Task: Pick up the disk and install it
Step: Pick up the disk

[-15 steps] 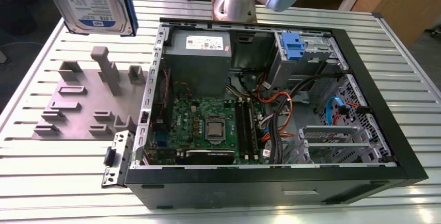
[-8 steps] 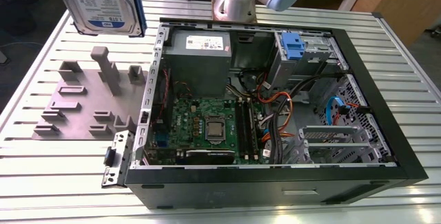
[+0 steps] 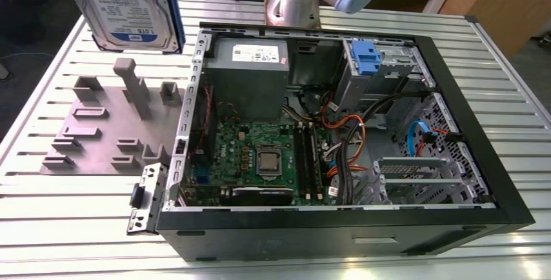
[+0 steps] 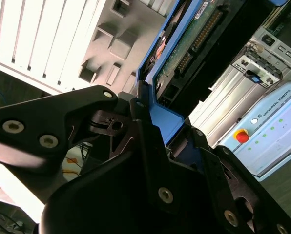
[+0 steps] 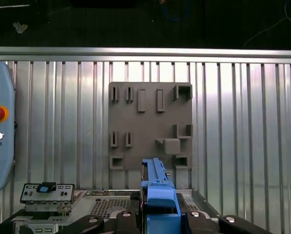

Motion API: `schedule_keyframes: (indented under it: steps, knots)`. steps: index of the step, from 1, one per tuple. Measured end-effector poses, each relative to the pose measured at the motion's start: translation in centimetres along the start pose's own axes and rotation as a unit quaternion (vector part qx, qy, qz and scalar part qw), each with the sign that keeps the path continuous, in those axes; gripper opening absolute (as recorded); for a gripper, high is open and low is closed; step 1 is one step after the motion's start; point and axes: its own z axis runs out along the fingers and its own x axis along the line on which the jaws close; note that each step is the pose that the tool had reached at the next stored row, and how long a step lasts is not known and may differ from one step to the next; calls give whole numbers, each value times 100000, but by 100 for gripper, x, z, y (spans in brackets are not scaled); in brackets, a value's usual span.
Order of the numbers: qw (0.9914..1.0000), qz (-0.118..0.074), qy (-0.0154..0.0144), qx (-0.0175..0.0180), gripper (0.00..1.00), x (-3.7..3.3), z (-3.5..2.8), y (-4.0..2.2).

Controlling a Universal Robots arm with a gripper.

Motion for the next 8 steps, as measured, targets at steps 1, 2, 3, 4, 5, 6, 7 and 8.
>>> schedule_keyframes:
  steps: [1, 2, 3, 4, 5, 6, 7, 8]
  knots:
    - [100000, 3, -6, 9, 36, 11, 1, -12]
    - [100000, 0, -2, 6, 36, 18, 1, -28]
    - [100000, -2, 3, 1, 36, 24, 1, -49]
    - [100000, -1, 7, -5, 36, 28, 1, -78]
    - [100000, -1, 3, 1, 36, 31, 1, -115]
    - [100000, -2, 3, 0, 36, 33, 1, -153]
    - [100000, 3, 4, -4, 36, 34, 0, -194]
    - [100000, 1, 5, -4, 36, 35, 0, -234]
